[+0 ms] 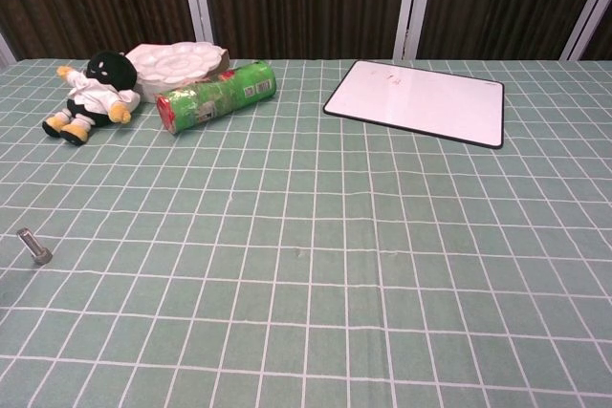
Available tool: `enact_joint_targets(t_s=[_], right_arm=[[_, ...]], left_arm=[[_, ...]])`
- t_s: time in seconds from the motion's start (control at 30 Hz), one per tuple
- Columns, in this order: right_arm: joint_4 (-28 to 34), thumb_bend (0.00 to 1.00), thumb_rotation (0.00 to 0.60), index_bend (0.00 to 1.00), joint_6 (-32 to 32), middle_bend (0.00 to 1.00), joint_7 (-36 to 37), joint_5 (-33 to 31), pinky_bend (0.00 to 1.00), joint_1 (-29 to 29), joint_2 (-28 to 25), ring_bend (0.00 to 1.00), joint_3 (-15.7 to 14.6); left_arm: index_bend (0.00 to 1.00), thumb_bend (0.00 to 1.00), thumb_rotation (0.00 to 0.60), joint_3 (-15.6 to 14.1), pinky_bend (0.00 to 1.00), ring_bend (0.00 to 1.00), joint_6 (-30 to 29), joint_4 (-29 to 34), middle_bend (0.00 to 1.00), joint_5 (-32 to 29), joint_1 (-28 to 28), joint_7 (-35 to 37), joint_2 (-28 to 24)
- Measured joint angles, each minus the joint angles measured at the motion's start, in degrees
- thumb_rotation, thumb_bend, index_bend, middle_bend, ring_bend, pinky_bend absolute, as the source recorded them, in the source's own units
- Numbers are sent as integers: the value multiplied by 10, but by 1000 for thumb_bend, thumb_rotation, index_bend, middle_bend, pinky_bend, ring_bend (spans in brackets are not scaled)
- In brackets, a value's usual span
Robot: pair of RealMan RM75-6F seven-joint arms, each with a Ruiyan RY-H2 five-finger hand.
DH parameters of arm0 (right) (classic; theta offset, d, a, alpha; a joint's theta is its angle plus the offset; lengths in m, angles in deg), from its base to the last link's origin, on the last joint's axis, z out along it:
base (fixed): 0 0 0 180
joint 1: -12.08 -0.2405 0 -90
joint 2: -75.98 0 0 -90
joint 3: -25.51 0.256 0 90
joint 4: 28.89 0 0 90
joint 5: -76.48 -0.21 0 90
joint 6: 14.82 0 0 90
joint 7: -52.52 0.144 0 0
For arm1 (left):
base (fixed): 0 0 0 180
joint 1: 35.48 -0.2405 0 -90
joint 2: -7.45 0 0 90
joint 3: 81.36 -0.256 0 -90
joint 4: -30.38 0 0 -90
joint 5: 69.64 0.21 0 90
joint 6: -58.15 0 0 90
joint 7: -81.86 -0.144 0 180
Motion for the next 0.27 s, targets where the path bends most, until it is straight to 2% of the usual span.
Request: enact_joint_targets(t_s=[0.1,0.27], right_arm=[[1,180,600,0,1,0,4,7,0,-1,-2,0,-2],[1,181,600,0,15,0,11,14,0,3,-6,0,-5]], left_arm=[[0,394,600,-7,59,0,-42,-1,25,28,-21,33,-20],[0,382,600,-5,34,0,-64,-2,4,36,-41,29,-34]])
